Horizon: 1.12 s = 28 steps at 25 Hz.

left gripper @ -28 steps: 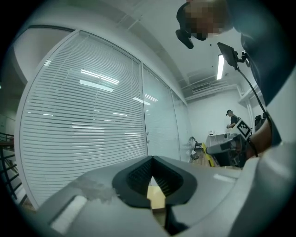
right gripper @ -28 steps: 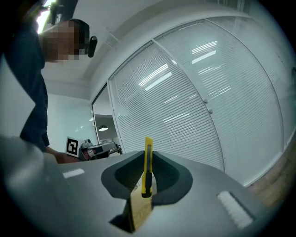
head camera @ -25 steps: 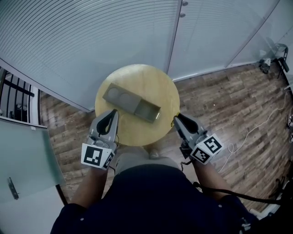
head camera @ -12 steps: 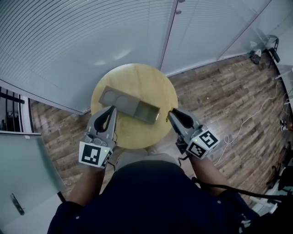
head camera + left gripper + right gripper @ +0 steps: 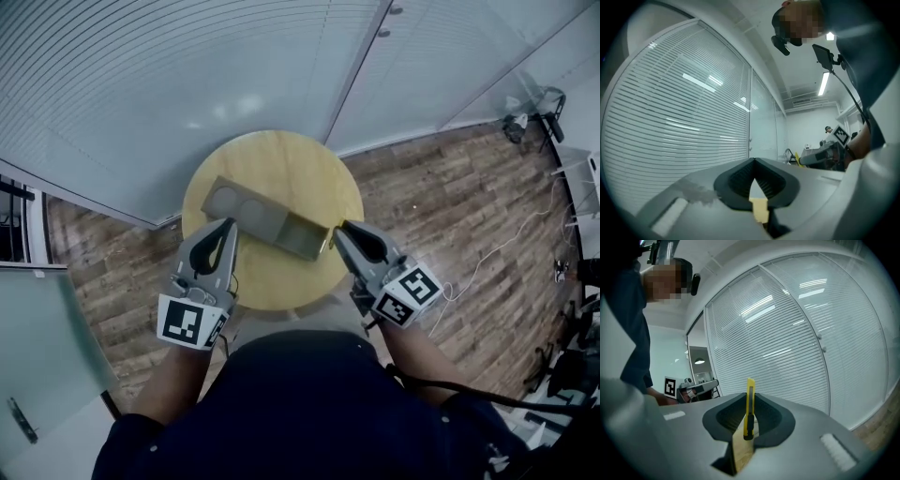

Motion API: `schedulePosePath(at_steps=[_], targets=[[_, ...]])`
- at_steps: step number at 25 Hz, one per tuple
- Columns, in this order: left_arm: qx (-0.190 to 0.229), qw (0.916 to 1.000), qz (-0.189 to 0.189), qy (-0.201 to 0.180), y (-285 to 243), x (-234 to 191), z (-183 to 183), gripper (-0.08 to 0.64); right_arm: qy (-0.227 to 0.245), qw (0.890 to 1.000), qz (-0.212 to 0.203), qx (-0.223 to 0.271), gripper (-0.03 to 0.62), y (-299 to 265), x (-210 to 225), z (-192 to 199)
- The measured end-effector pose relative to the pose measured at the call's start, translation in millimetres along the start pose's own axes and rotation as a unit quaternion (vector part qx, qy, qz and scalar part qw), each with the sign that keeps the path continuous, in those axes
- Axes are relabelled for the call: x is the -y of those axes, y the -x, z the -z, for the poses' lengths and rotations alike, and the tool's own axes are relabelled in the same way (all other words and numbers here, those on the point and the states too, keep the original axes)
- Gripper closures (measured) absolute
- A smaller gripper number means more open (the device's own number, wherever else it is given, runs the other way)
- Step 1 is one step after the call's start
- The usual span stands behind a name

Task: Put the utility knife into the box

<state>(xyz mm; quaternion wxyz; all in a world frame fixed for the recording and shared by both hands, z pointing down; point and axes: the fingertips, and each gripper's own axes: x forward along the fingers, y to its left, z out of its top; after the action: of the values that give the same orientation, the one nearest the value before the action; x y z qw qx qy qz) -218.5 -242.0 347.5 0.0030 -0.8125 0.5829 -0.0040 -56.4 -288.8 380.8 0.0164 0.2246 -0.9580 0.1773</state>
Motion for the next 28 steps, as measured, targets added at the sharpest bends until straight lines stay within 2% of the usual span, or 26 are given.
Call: schedulePosePath(at_steps=[6, 12, 16, 21, 28], targets=[[0.018, 0.9995, -0.026, 0.008, 0.3, -6.0, -5.0, 0.557, 0.009, 0.999, -0.036, -0.007, 0.532, -15.9, -1.4, -2.1], [-0.004, 0.9989, -0.041, -0.022, -3.2, -10.7, 6.4, 0.557, -0.029, 0.998, -0.045, -0.025, 0.532, -24.6, 13.6, 30.5], [-0.013, 0.9985, -0.050, -0.019, -17.5, -14.4, 15.5, 0.557, -0.034, 0.998, -0.051, -0.028, 0.532, -33.6, 22.9, 40.1], [-0.042, 0.9978, -0.050, -0.011, -29.8, -16.0, 47.7, 0.557, -0.056, 0.997, -0.050, -0.030, 0.532, -43.0, 35.1, 61.5], [-0.078, 0.9959, -0.035, -0.028, -43.4, -14.9, 97.4, 0.557, -0.076, 0.995, -0.034, -0.051, 0.532, -46.8, 55.9, 105.6]])
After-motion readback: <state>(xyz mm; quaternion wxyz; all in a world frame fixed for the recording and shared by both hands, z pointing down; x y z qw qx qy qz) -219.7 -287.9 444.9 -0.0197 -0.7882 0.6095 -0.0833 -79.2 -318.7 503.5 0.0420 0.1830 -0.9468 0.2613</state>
